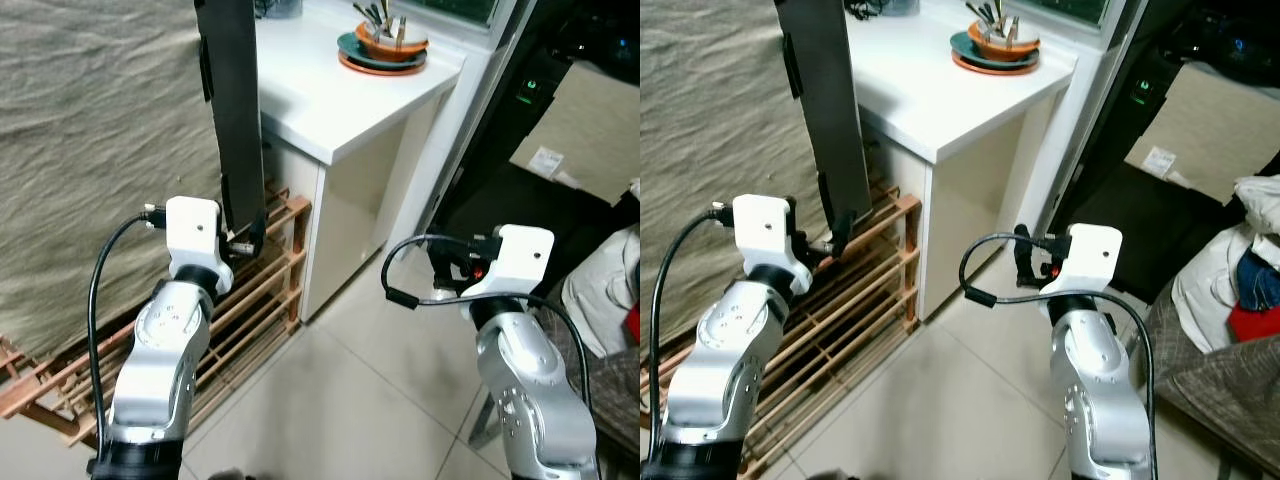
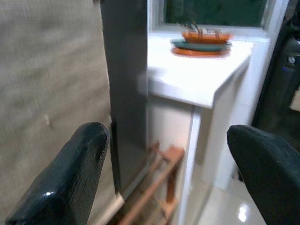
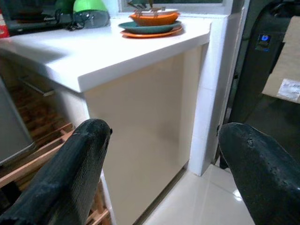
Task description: Clothes washing
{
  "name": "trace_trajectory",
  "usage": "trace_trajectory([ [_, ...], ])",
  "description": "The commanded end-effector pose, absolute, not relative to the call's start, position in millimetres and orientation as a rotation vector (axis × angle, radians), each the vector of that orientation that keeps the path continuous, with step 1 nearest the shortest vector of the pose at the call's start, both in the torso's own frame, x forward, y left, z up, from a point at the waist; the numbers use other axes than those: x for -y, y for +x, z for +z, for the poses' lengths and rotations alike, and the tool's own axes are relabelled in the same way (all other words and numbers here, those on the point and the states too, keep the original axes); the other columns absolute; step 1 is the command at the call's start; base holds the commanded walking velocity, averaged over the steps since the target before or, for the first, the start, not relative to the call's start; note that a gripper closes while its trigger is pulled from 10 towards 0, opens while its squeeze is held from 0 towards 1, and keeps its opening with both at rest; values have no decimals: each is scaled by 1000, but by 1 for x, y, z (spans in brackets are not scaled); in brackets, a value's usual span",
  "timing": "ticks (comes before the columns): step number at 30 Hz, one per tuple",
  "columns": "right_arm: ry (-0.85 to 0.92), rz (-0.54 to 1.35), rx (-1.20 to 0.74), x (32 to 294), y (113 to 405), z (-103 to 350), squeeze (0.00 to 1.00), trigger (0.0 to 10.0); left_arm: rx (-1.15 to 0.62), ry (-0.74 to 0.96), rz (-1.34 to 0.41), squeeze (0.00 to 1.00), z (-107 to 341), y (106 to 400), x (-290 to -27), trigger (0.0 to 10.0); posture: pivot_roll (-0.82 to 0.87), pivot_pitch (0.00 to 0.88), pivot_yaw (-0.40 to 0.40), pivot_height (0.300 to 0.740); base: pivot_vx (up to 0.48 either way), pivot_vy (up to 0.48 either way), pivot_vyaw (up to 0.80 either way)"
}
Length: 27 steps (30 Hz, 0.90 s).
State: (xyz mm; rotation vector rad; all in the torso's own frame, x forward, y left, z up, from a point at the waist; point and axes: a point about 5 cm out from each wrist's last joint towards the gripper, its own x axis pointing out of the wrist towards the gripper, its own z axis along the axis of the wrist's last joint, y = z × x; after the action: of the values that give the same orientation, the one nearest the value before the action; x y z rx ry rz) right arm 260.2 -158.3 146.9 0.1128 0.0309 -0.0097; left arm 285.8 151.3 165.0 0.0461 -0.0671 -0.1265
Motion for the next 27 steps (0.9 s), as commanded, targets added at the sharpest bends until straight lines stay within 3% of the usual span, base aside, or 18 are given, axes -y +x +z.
trace_trajectory([
  [1,114,-41,-20,166,263,150,0,10000,81,79,-139,0,168,290,-144,10000,-107,0,-69,740,0,0,0],
  [3,97,-1,33,164,270,163,0,10000,112,103,-156,0,183,295,-138,10000,-123,0,-23,740,0,0,-391],
  [12,116,-105,72,173,272,181,0,10000,164,105,-208,0,210,304,-132,10000,-121,0,4,740,0,0,-544],
  [20,47,-137,79,165,273,180,0,10000,140,115,-230,0,212,306,-131,10000,-115,0,10,740,0,0,0],
  [27,105,-67,83,153,281,189,0,10000,141,117,-218,0,215,305,-131,10000,-97,0,-2,740,156,0,-696],
])
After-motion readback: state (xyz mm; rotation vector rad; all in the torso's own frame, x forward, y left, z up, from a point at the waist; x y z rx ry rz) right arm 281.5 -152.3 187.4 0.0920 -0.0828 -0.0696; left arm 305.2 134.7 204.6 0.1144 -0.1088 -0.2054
